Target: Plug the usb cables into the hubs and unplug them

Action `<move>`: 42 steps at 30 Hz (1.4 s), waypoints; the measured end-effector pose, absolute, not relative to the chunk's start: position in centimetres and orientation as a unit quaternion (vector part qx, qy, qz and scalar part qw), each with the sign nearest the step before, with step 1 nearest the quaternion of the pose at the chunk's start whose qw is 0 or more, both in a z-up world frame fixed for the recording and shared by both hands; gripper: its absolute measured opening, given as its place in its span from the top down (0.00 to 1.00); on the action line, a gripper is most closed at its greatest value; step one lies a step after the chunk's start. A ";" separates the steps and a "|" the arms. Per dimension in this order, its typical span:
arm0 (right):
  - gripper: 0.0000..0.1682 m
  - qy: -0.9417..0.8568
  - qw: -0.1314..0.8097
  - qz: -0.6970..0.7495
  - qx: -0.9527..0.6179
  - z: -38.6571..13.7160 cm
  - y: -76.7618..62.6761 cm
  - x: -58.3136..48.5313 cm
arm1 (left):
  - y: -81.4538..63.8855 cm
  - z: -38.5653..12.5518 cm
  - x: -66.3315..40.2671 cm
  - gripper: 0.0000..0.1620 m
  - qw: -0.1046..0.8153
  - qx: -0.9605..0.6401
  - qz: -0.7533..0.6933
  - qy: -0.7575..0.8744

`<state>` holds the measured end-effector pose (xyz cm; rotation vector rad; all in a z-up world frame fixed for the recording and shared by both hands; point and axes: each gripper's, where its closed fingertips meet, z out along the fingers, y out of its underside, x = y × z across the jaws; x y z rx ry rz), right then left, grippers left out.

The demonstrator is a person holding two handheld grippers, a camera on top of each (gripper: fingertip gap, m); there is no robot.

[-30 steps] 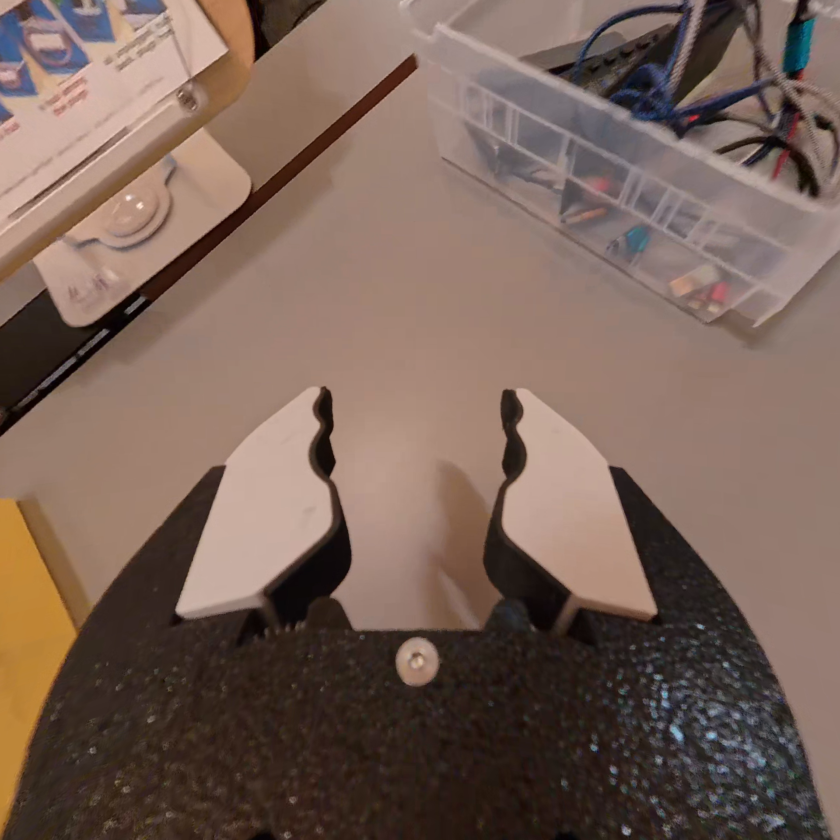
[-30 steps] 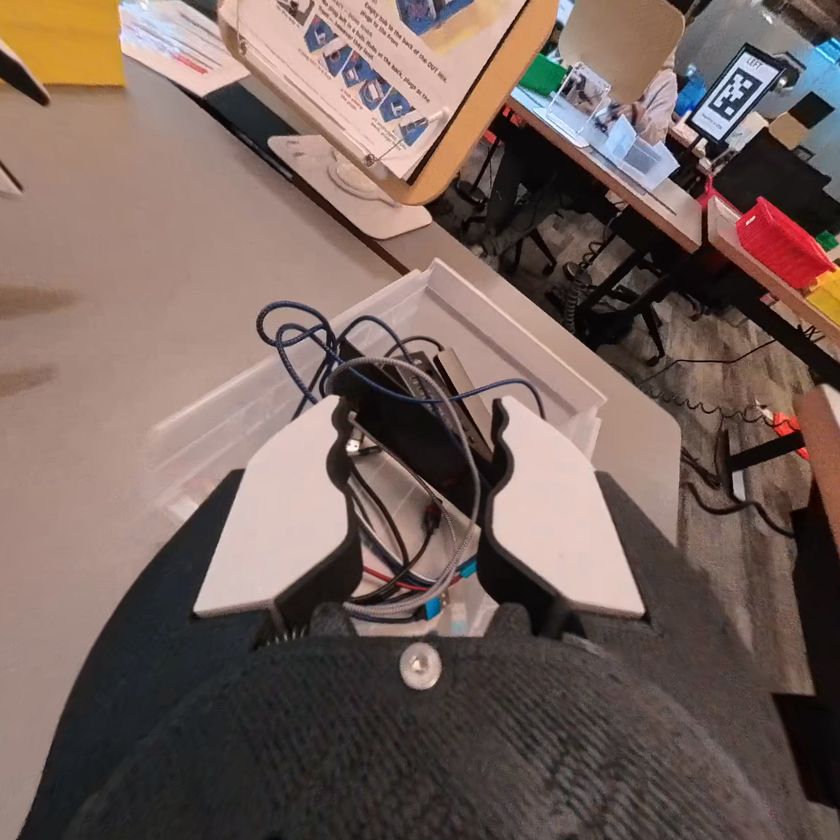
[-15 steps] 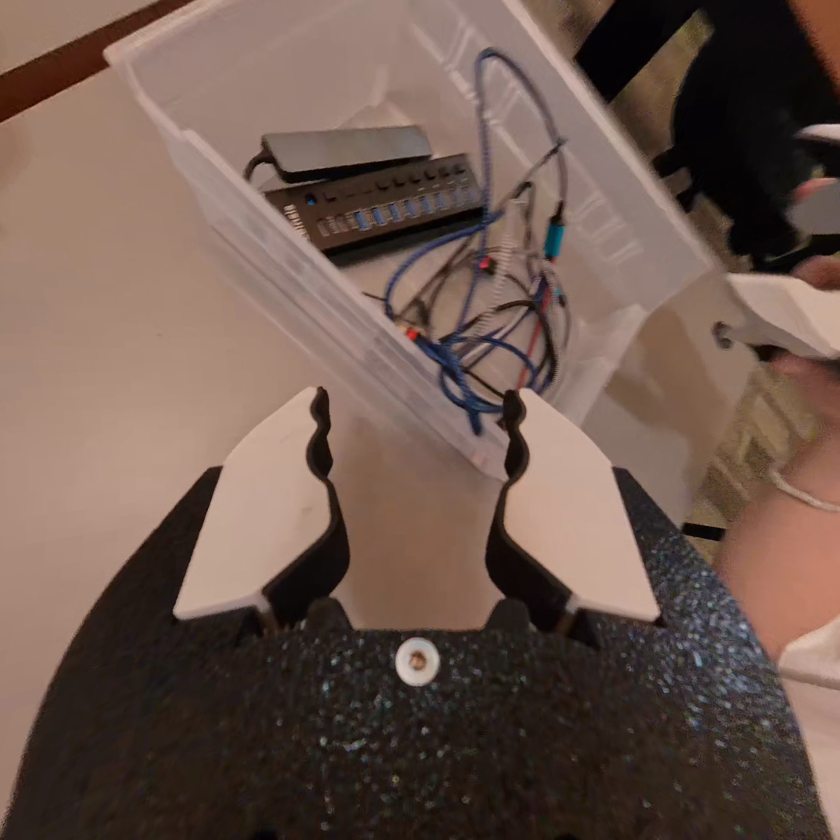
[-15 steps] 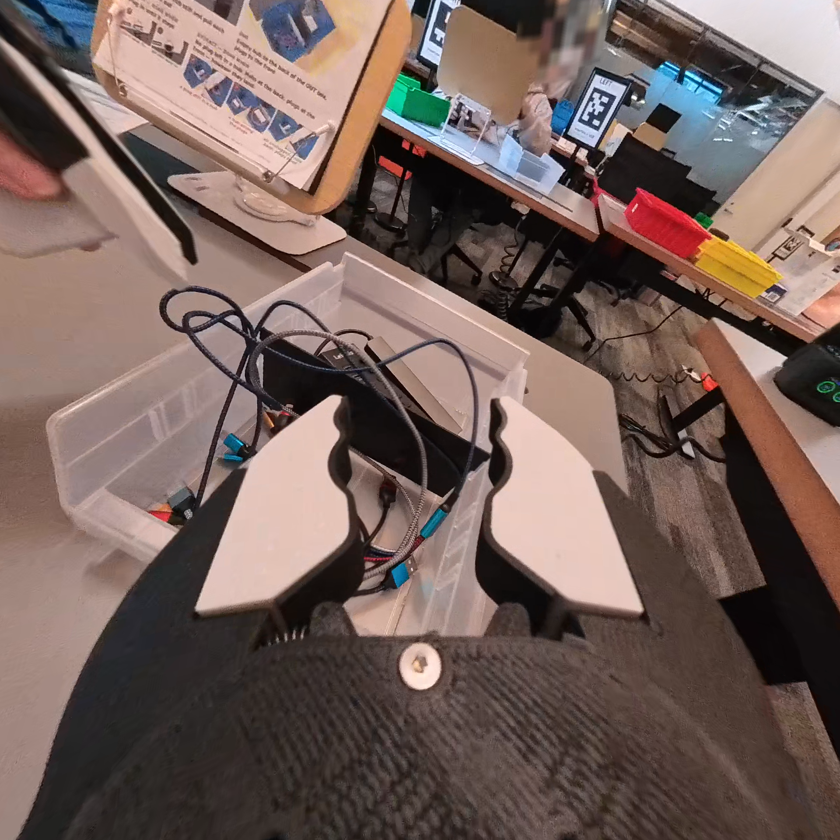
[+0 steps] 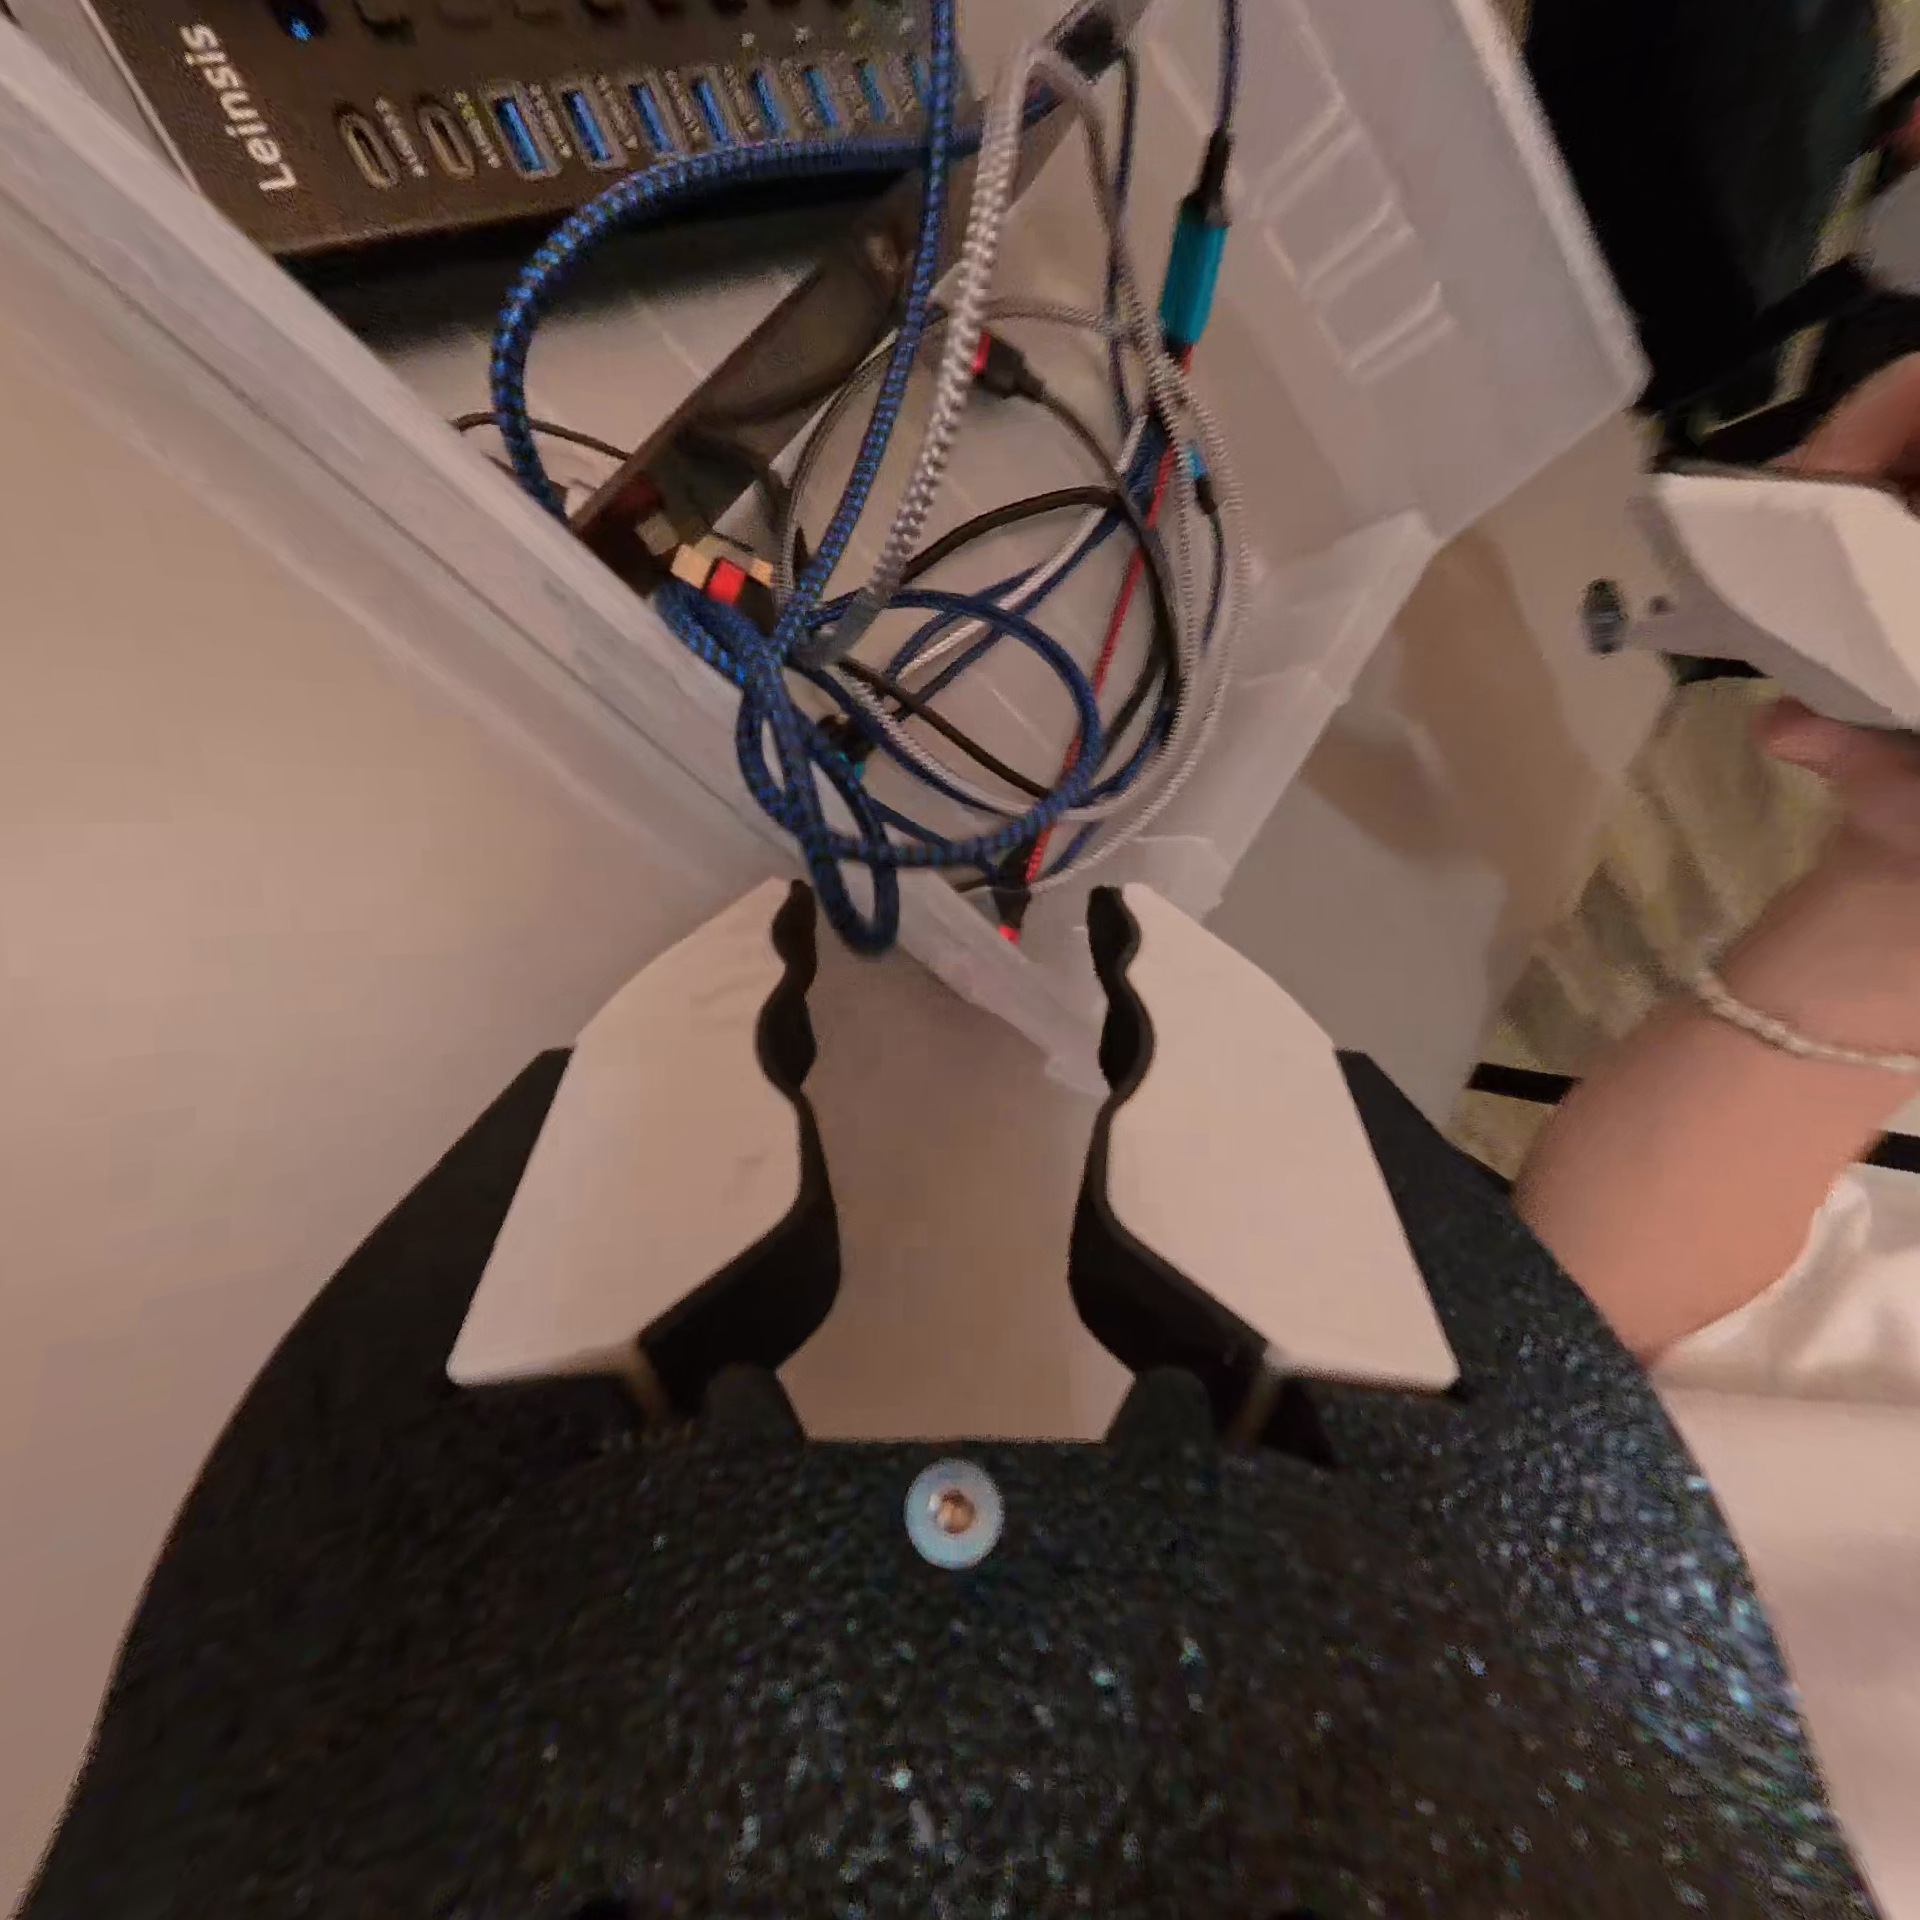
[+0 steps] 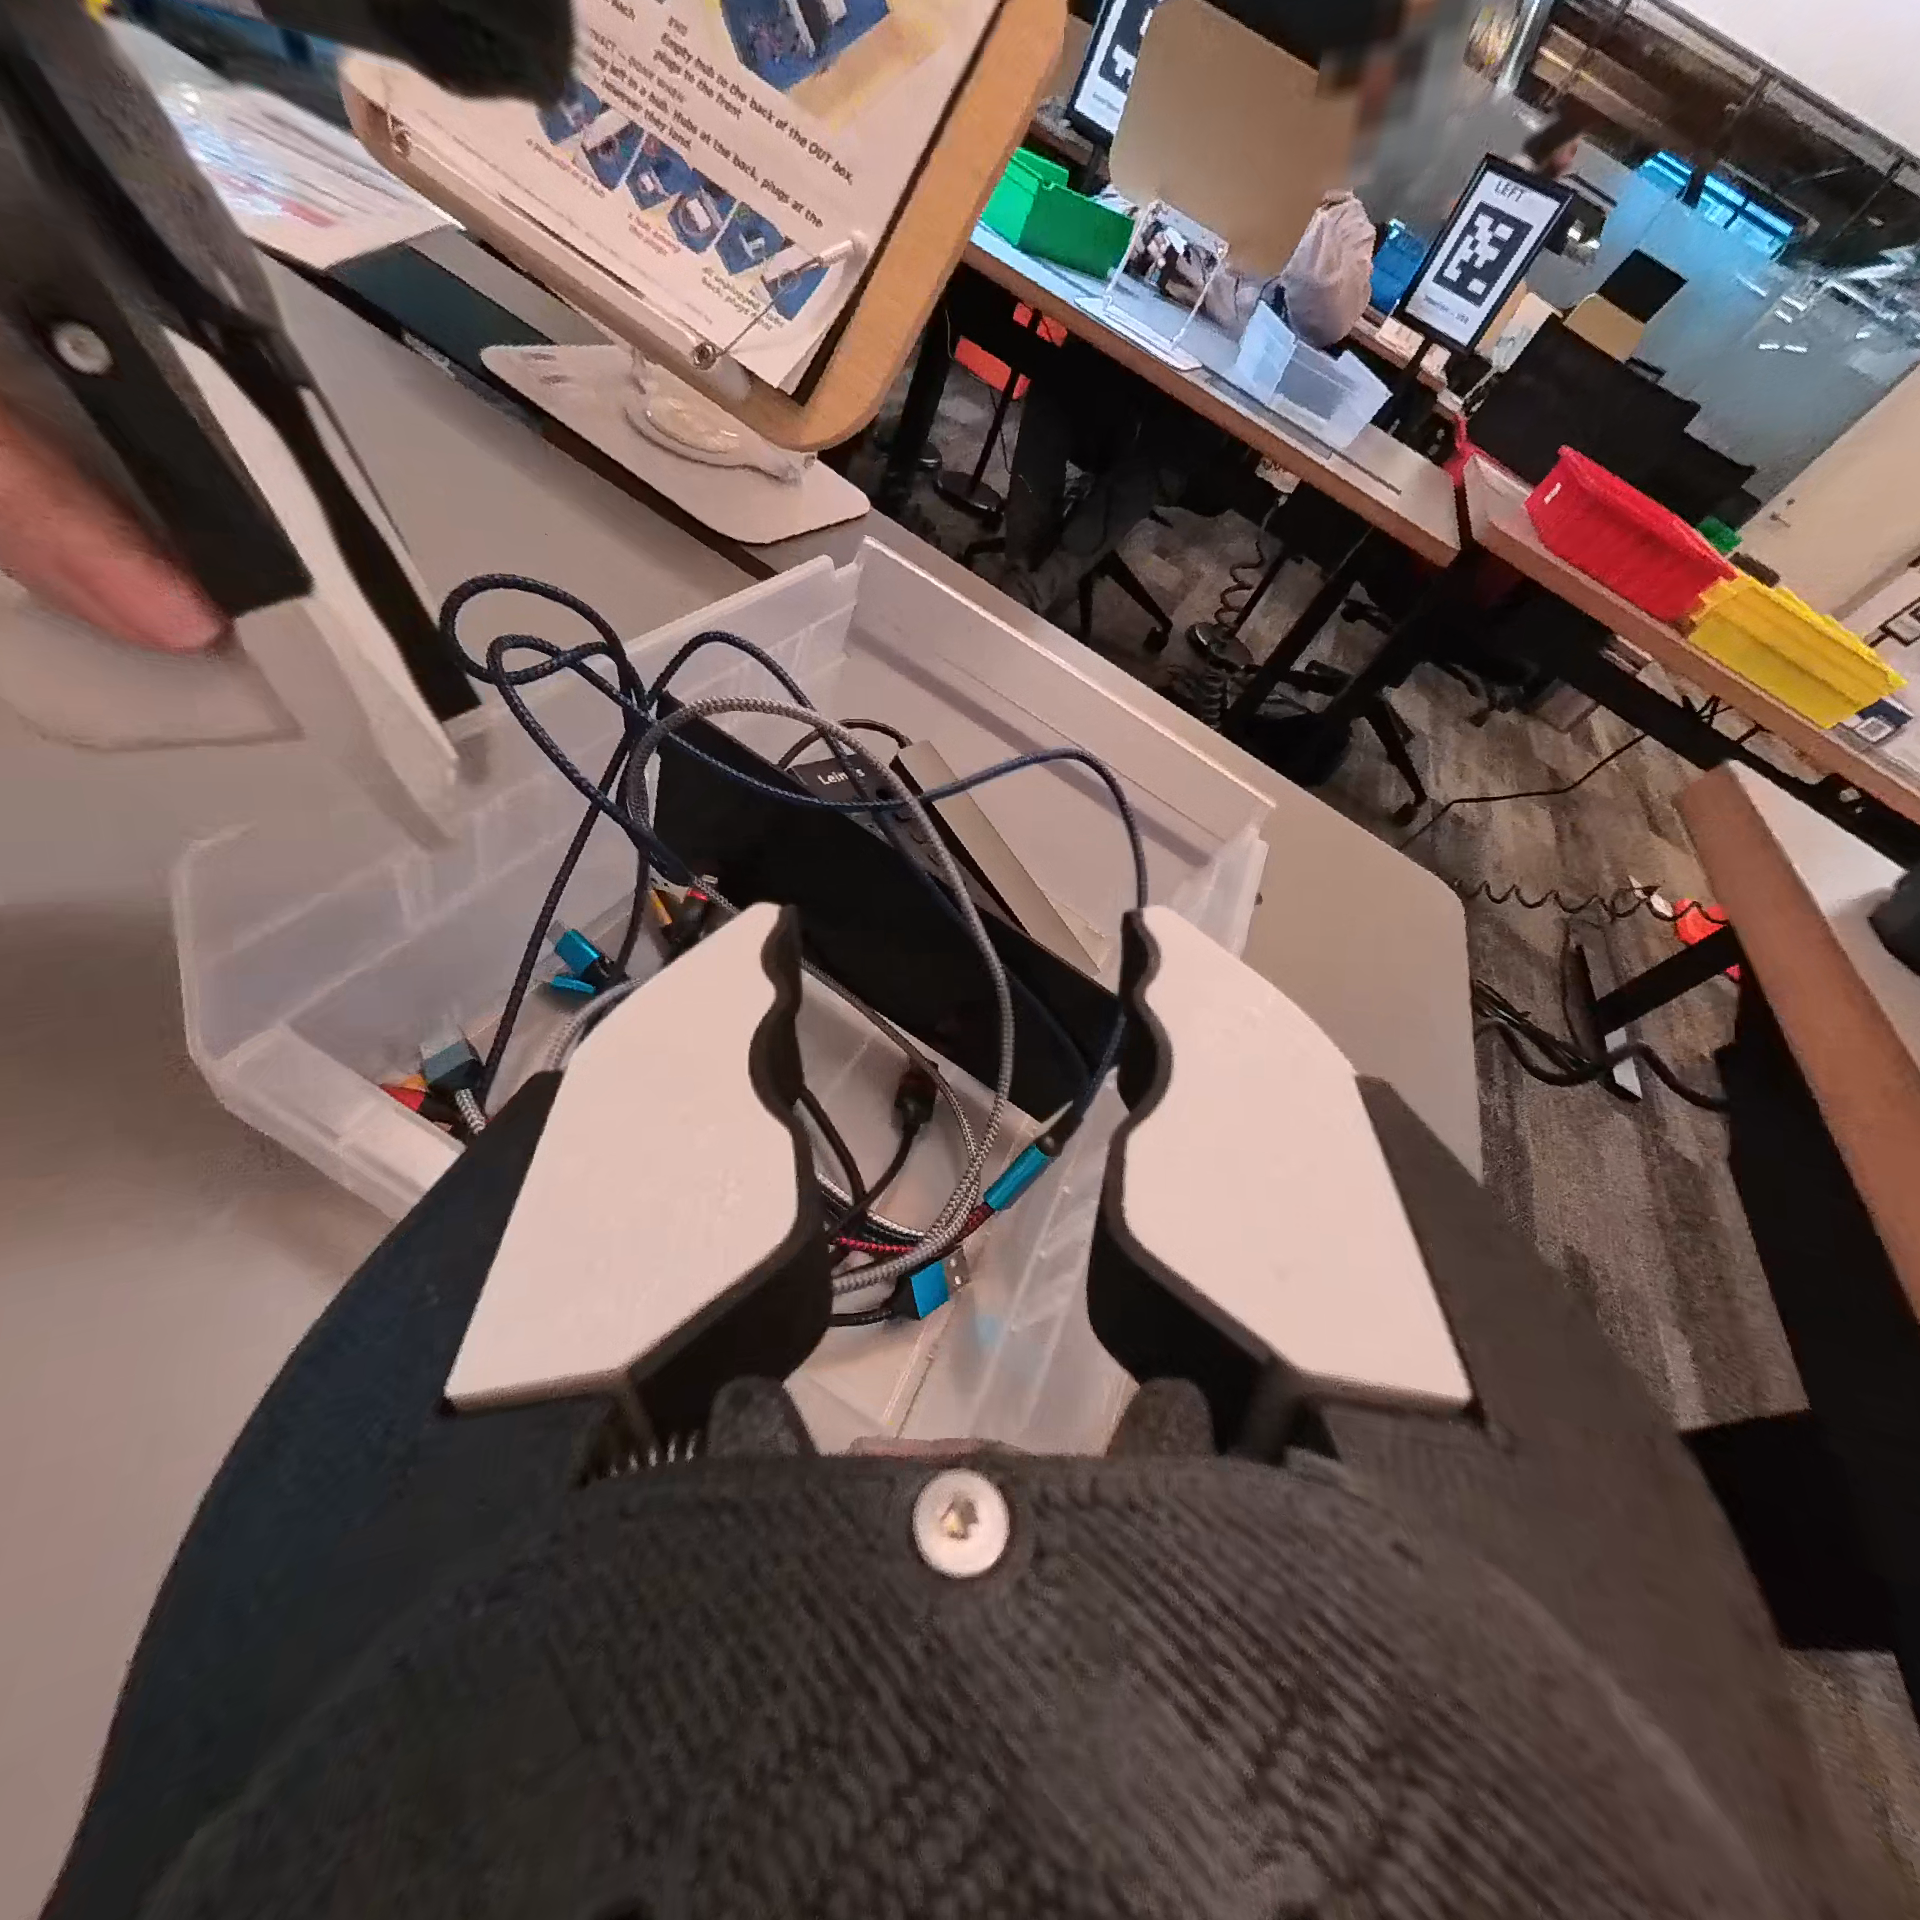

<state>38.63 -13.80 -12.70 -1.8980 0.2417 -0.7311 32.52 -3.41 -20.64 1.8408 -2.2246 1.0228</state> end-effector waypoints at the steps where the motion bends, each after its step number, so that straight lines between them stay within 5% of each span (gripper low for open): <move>1: 0.65 0.096 0.516 -0.306 -0.794 -12.8 -13.6 38.6 | -3.6 -21.3 32.9 0.66 0.033 0.604 0.313 -0.732; 4: 0.64 0.089 0.503 -0.312 -0.801 -13.1 -13.4 38.6 | -4.3 -22.2 34.1 0.60 0.049 0.605 0.271 -0.747; 15: 0.64 0.088 0.507 -0.302 -0.802 -13.2 -12.2 38.2 | -3.5 -23.1 35.3 0.63 0.058 0.634 0.172 -0.752; 22: 0.64 0.058 0.503 -0.299 -0.809 -13.1 -10.3 37.1 | 0.3 -25.0 37.9 0.61 -0.086 0.615 0.002 -0.783; 26: 0.64 0.074 0.506 -0.303 -0.804 -12.9 -11.1 37.5 | 0.8 -25.0 38.5 0.68 -0.090 0.613 0.042 -0.784; 31: 0.64 0.096 0.503 -0.312 -0.801 -12.9 -12.1 38.4 | 4.2 -24.7 38.0 0.94 -0.073 0.639 0.113 -0.758; 42: 0.63 0.037 0.499 -0.280 -0.819 -13.9 -7.3 35.9 | 13.8 -24.8 22.1 0.95 -0.093 0.594 0.152 -0.784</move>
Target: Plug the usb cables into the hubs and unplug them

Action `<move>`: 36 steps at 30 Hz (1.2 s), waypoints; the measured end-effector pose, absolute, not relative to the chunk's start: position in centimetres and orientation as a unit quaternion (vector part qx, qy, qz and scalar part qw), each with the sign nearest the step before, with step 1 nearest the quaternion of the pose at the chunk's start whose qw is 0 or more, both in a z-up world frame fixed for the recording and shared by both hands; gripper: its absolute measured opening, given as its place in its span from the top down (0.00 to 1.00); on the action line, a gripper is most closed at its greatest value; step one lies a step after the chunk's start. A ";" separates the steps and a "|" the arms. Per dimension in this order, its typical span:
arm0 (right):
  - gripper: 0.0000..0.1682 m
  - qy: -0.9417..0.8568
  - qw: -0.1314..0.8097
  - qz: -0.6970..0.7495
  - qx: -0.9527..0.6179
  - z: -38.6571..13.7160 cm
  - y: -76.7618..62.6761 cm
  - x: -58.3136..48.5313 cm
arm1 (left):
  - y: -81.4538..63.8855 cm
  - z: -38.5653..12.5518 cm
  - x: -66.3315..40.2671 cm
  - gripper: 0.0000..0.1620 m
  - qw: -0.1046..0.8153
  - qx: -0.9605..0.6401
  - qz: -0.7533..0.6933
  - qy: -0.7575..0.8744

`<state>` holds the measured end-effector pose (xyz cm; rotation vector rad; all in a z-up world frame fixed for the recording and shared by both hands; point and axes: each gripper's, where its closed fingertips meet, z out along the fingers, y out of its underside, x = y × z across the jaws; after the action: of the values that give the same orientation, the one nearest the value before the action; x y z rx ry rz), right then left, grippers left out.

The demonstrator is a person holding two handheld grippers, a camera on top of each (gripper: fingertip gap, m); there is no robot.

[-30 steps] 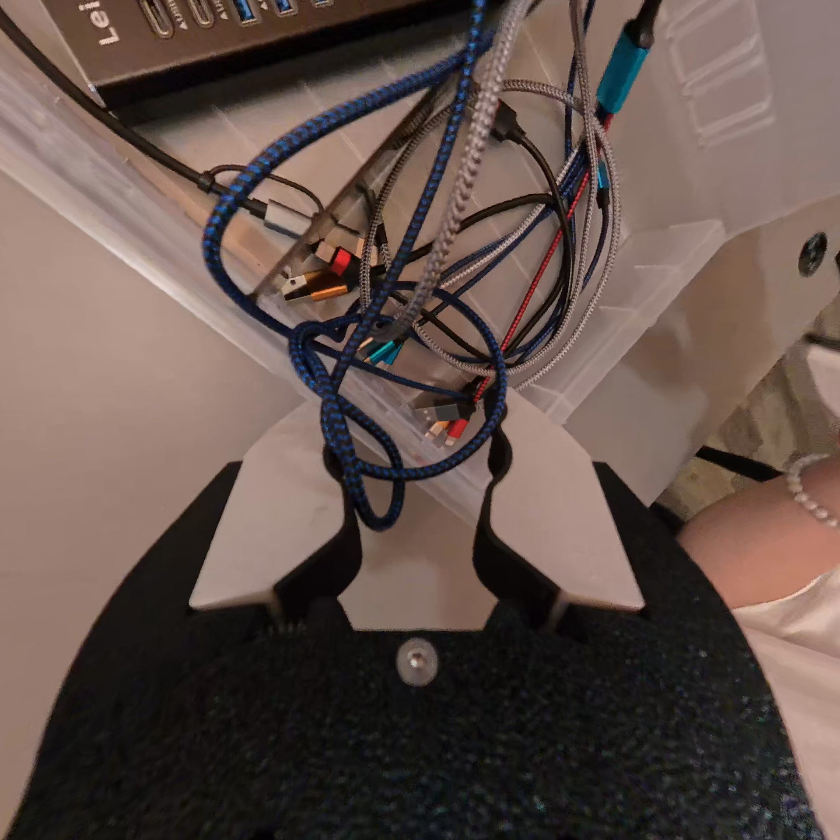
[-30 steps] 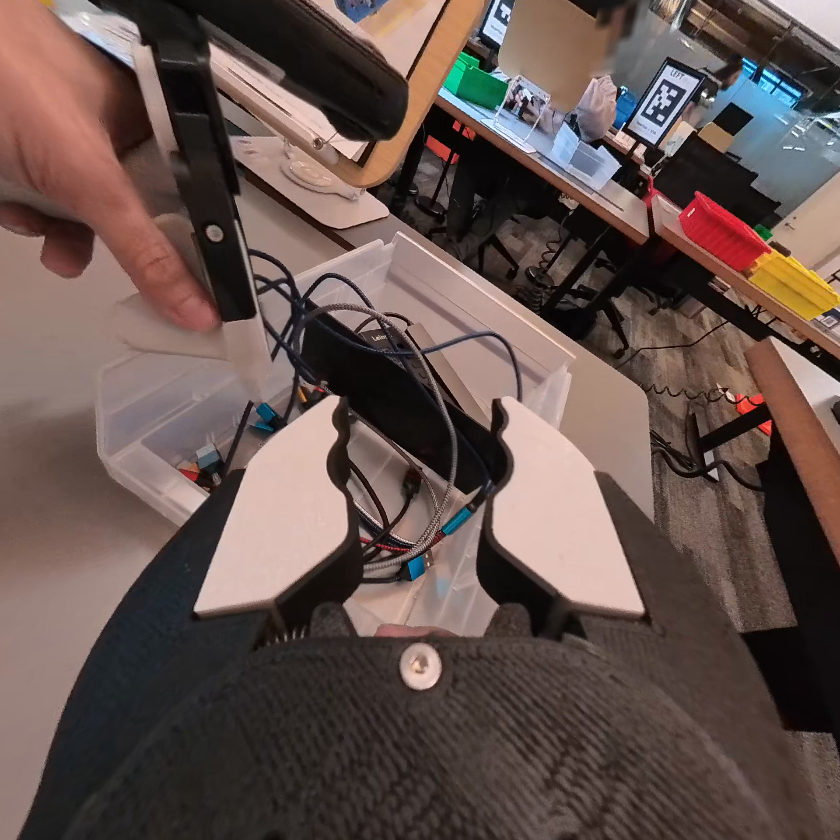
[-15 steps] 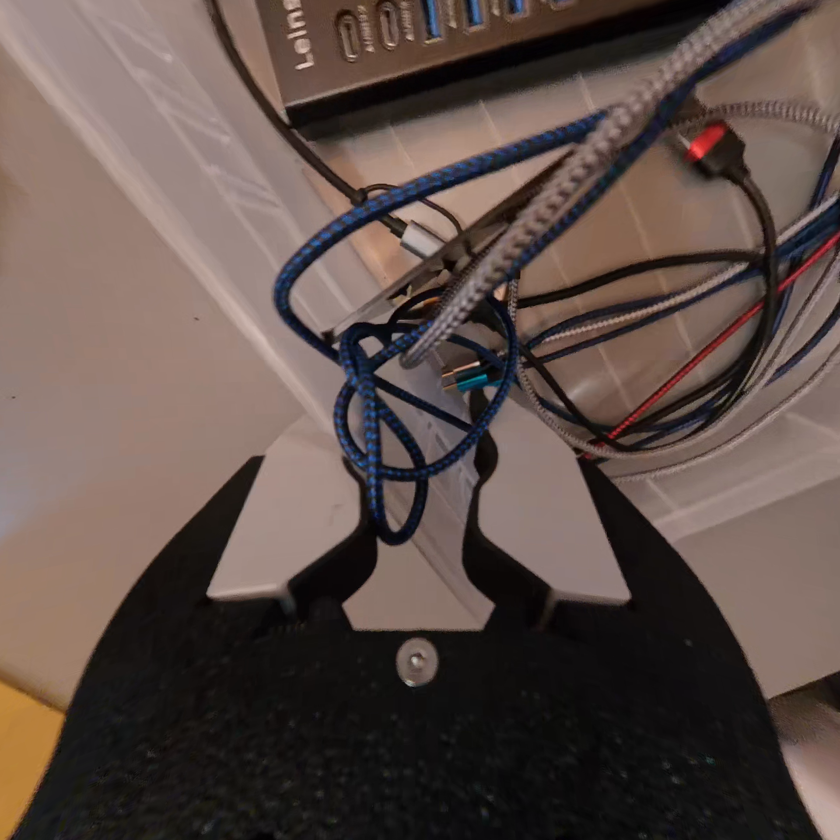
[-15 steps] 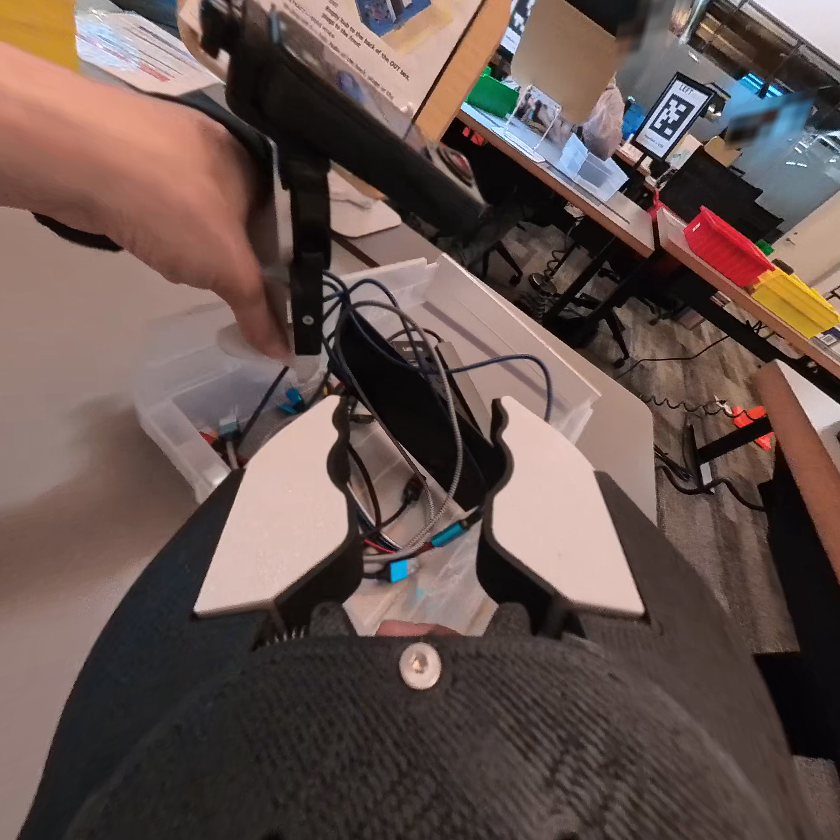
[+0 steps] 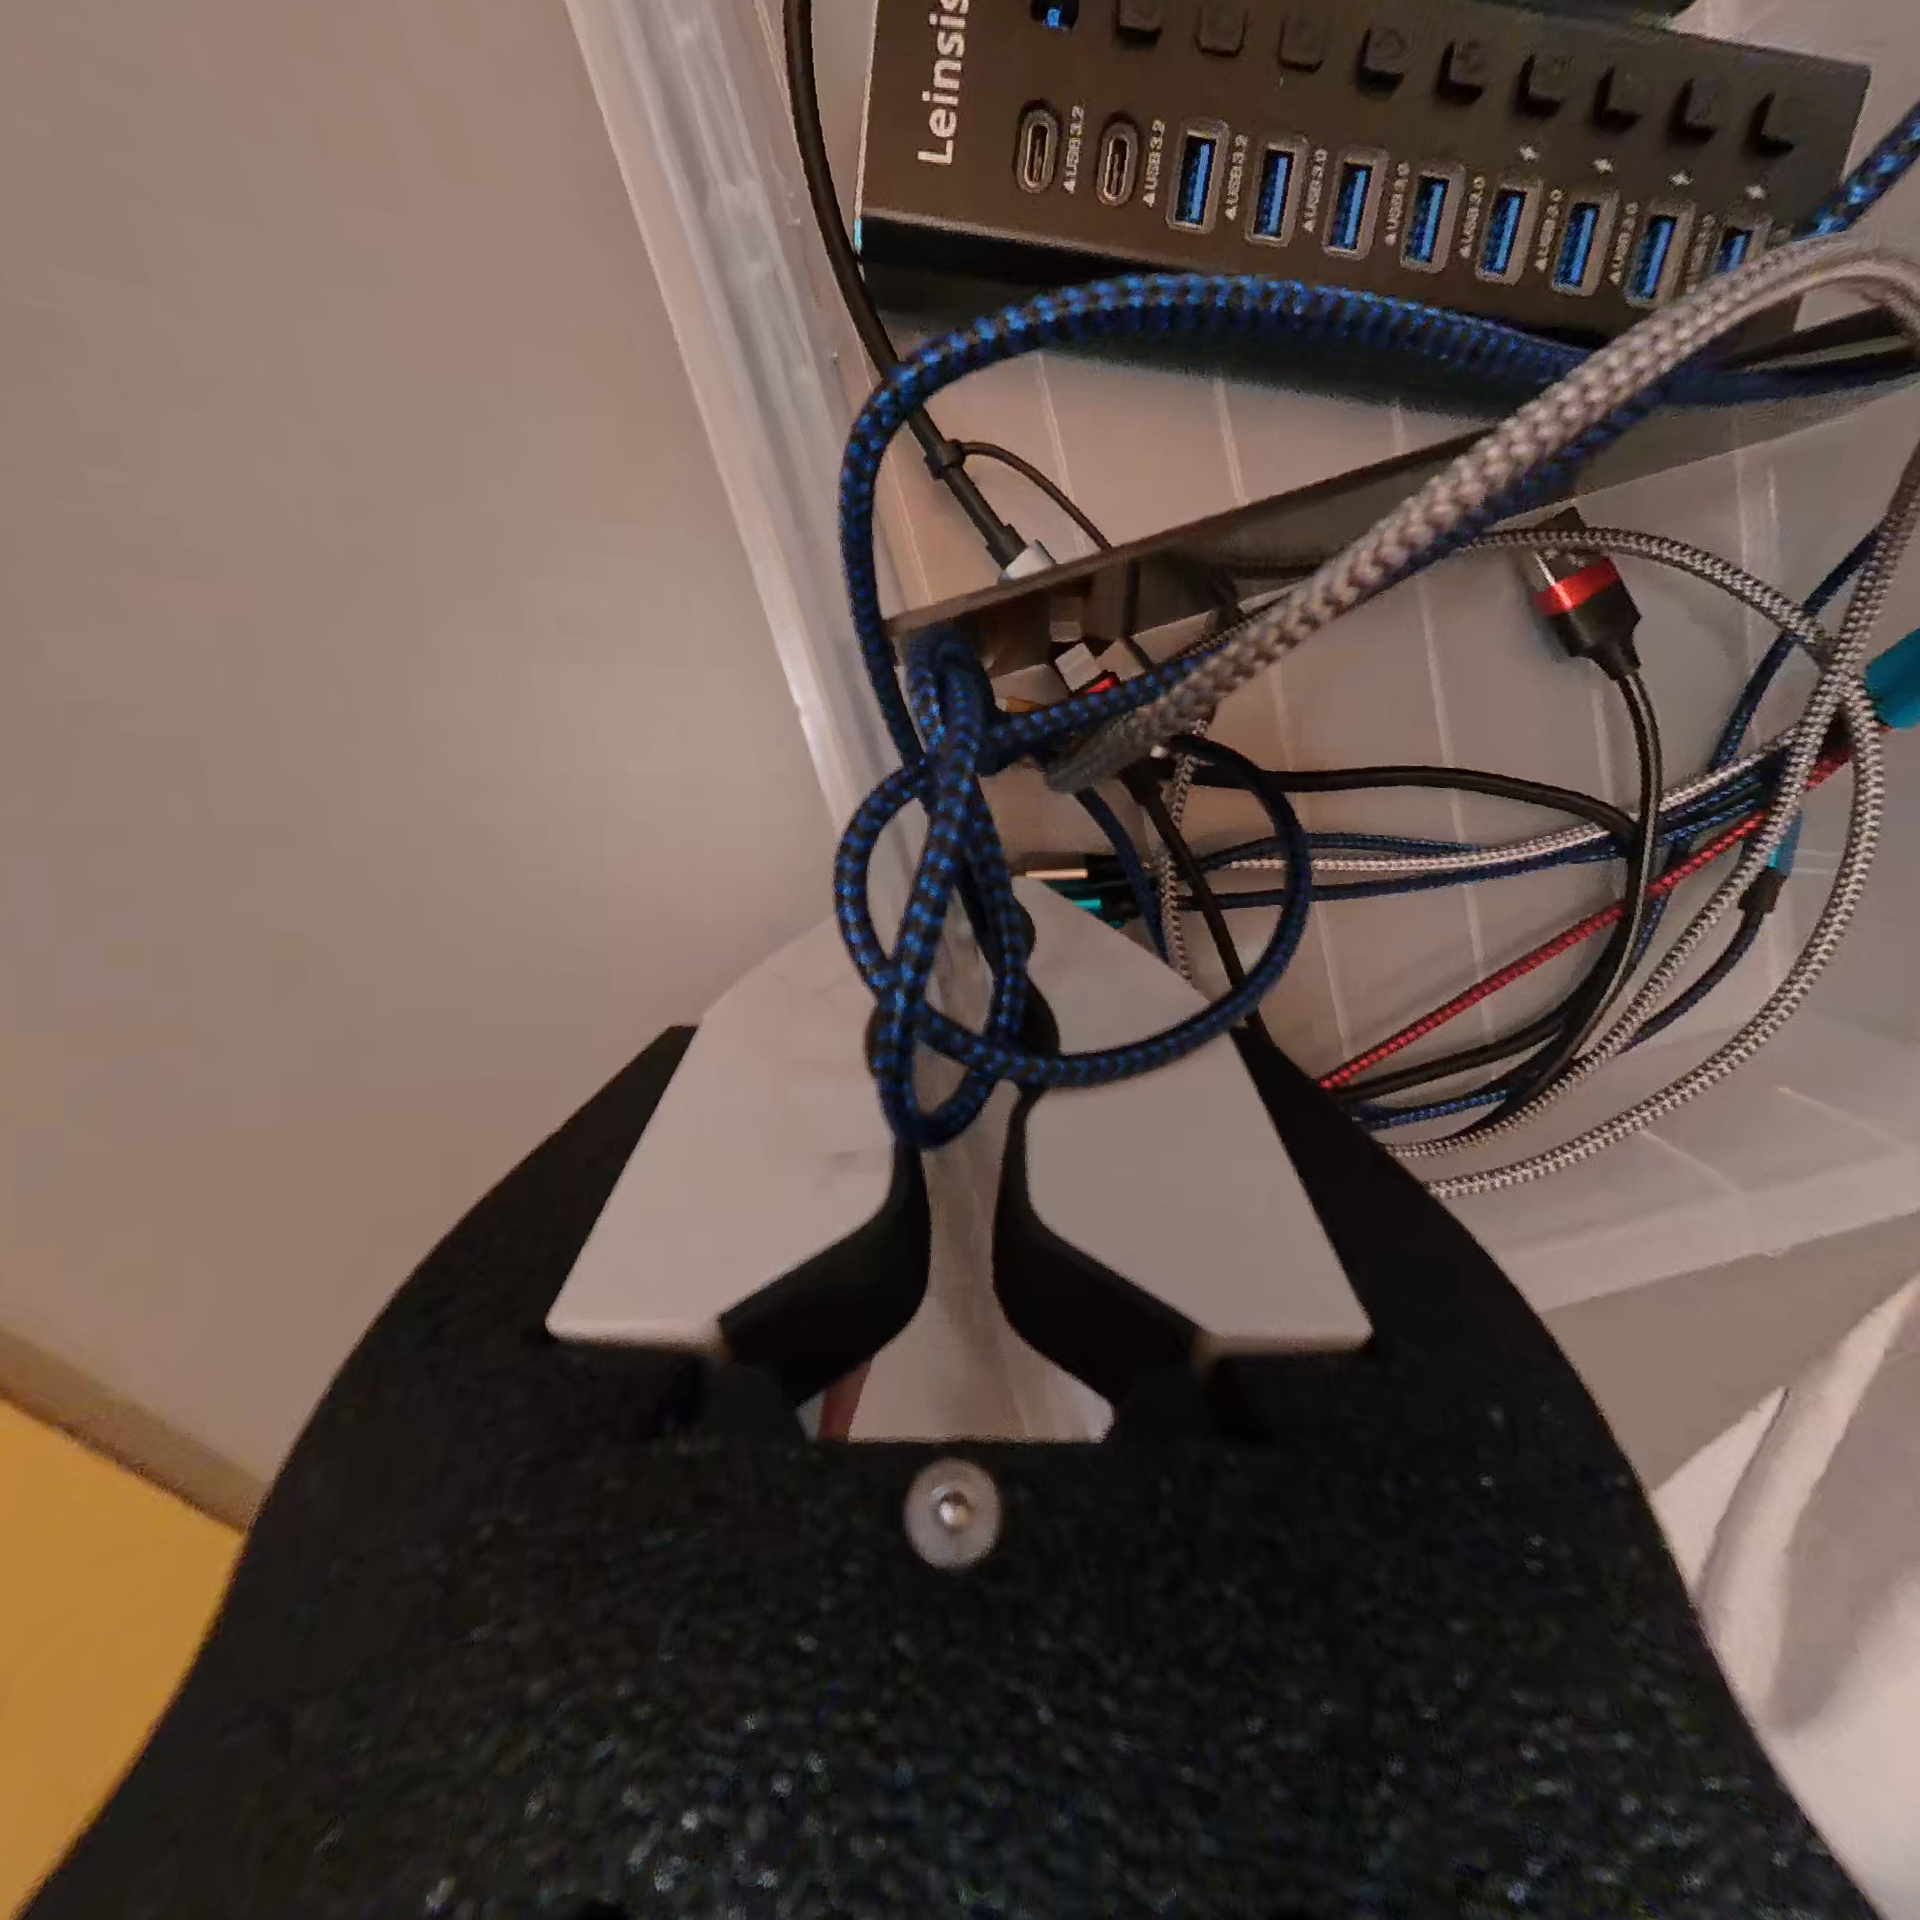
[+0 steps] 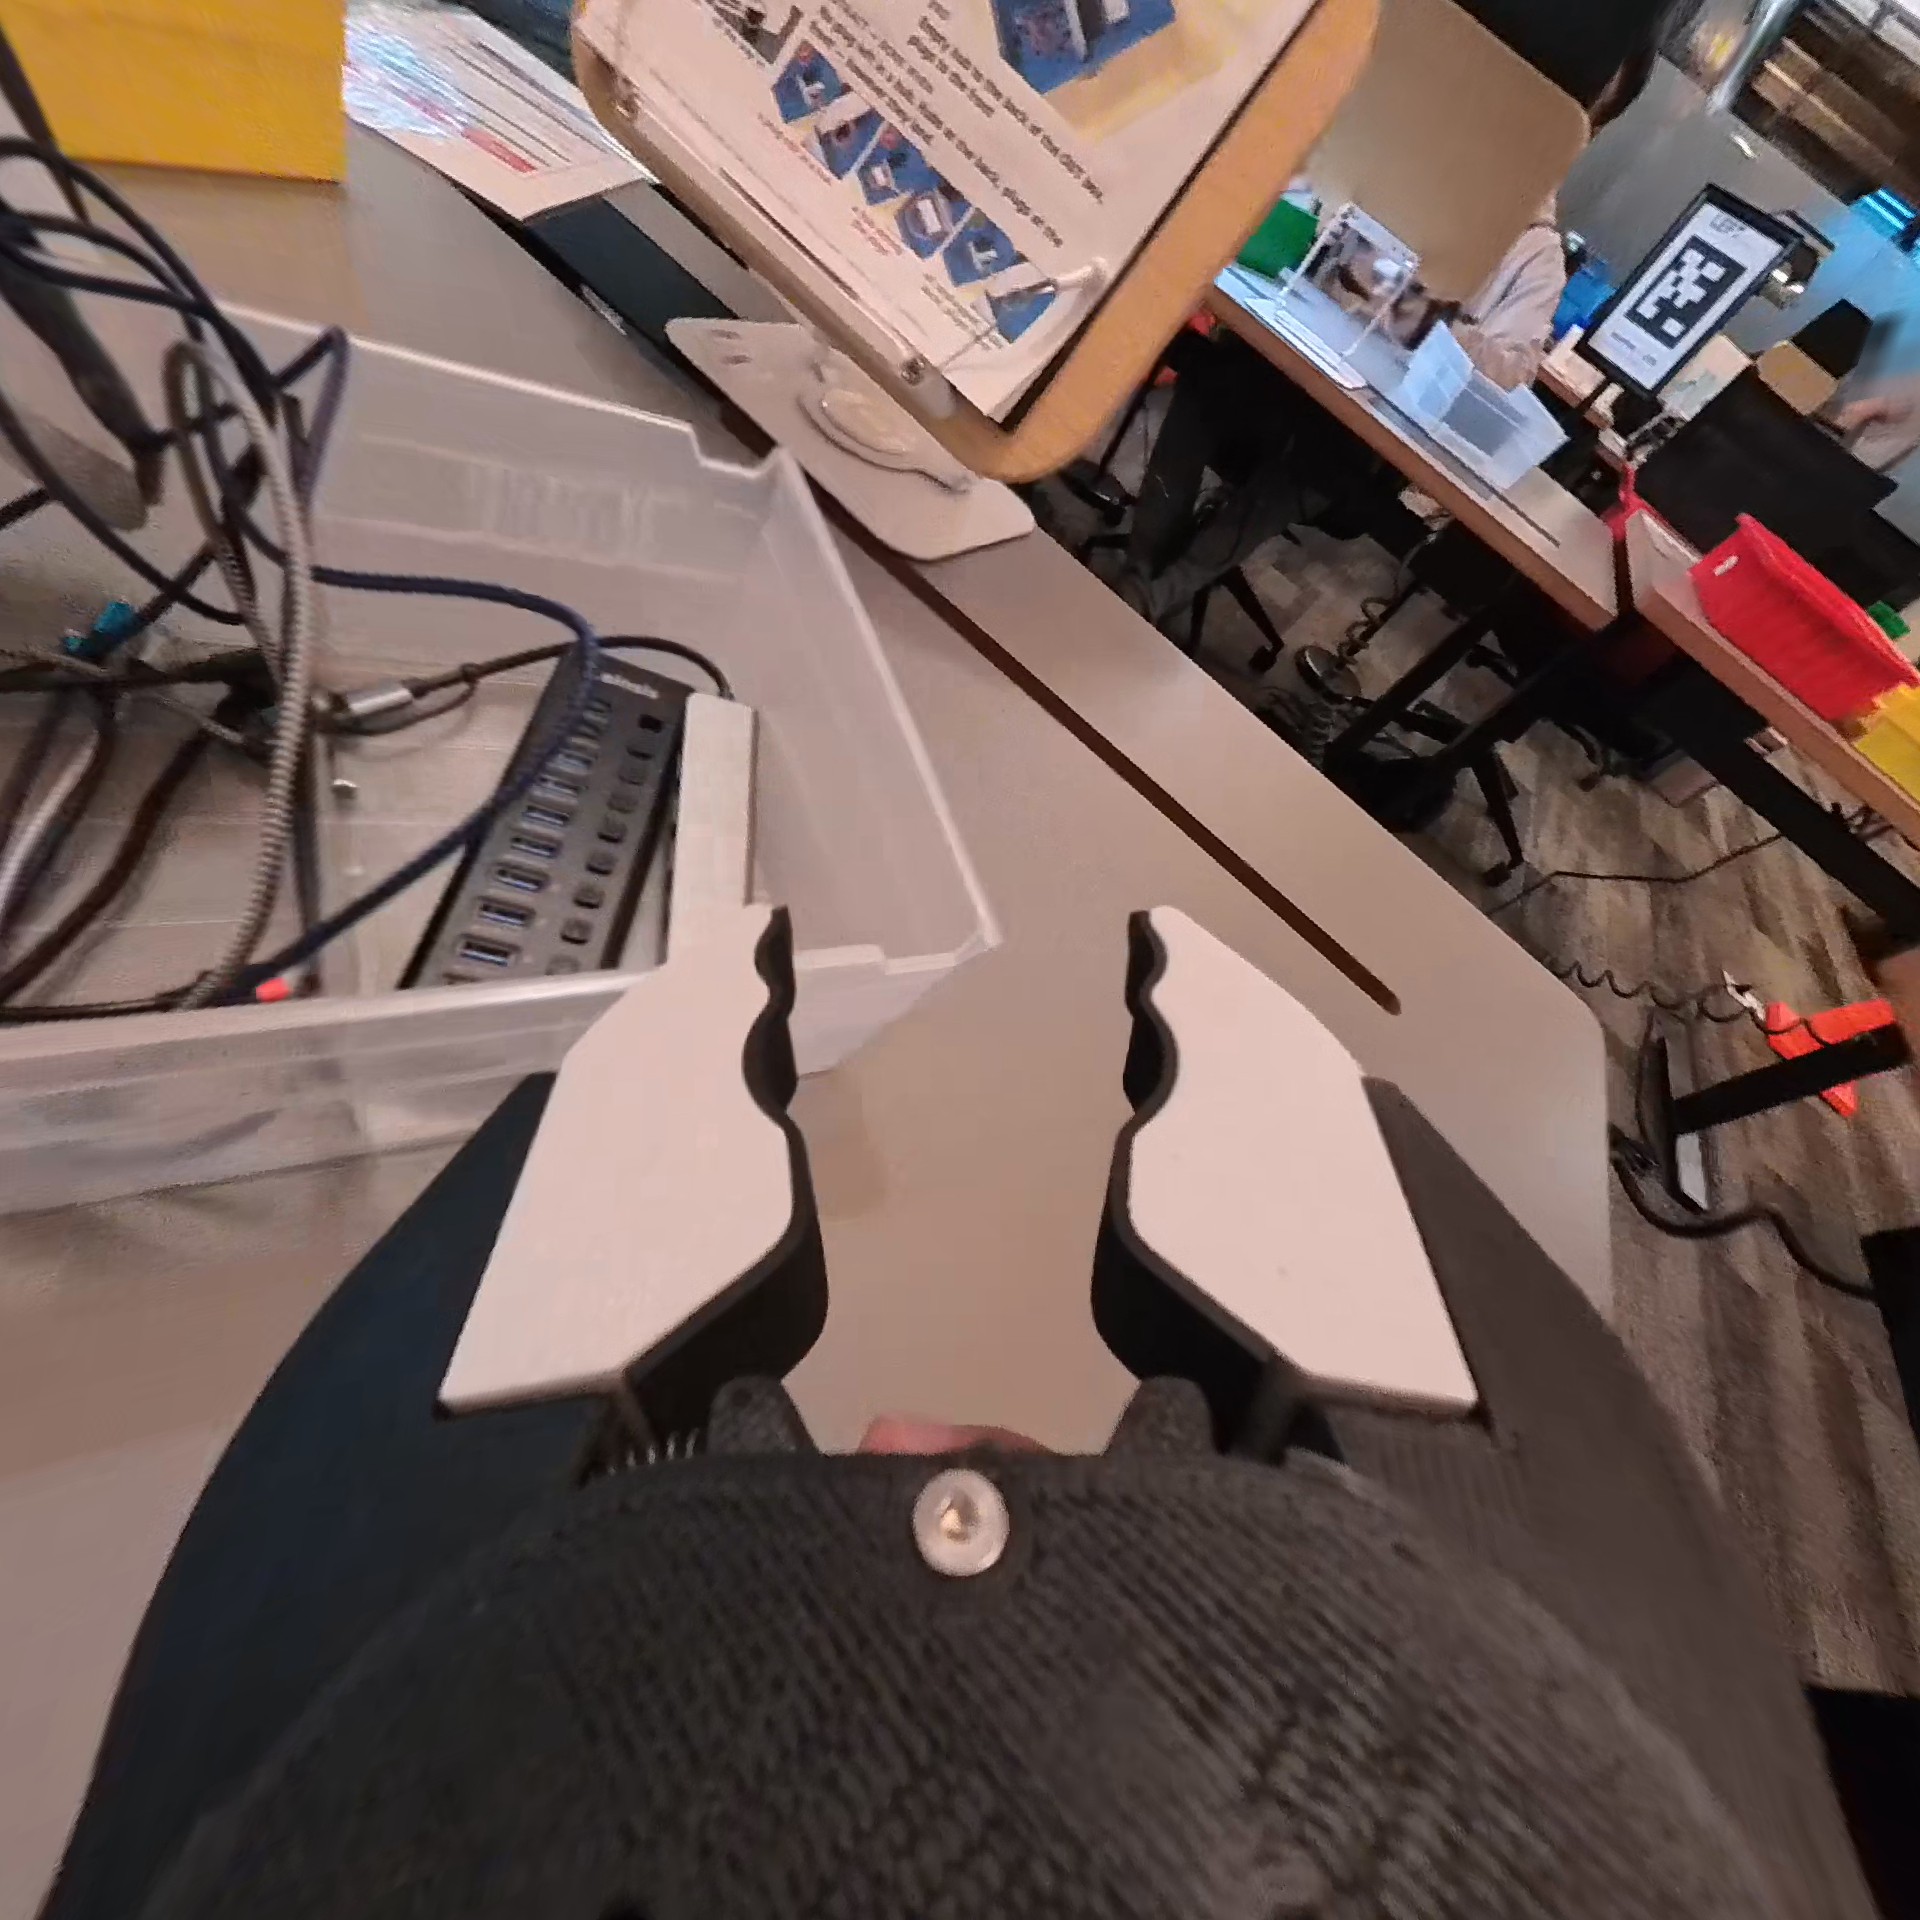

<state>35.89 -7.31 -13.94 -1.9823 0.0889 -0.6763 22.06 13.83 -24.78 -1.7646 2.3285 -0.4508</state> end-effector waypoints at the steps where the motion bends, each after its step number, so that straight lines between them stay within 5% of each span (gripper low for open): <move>1: 0.62 0.028 0.504 -0.271 -0.819 -13.9 -6.4 35.2 | 14.7 -24.8 20.0 0.95 0.095 -0.601 -0.158 0.778; 14: 0.51 0.008 0.613 -0.008 -0.790 -11.1 17.4 20.7 | 23.7 -24.6 -5.8 0.95 0.080 -0.663 -0.137 0.732; 22: 0.40 0.105 0.522 0.145 -0.834 -16.2 30.0 14.4 | 27.7 -24.6 -15.0 0.95 0.077 -0.725 -0.146 0.669; 34: 0.50 0.168 0.476 0.163 -0.848 -20.1 39.4 10.1 | 34.8 -24.6 -24.2 0.96 0.096 -0.818 -0.154 0.545; 36: 0.45 0.174 0.466 0.162 -0.852 -20.8 40.9 10.2 | 35.7 -24.7 -24.8 0.96 0.101 -0.831 -0.147 0.526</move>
<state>10.23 40.92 -20.76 -2.0924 0.4281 0.3965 -24.78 35.71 -24.68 -2.4570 1.5552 -0.4337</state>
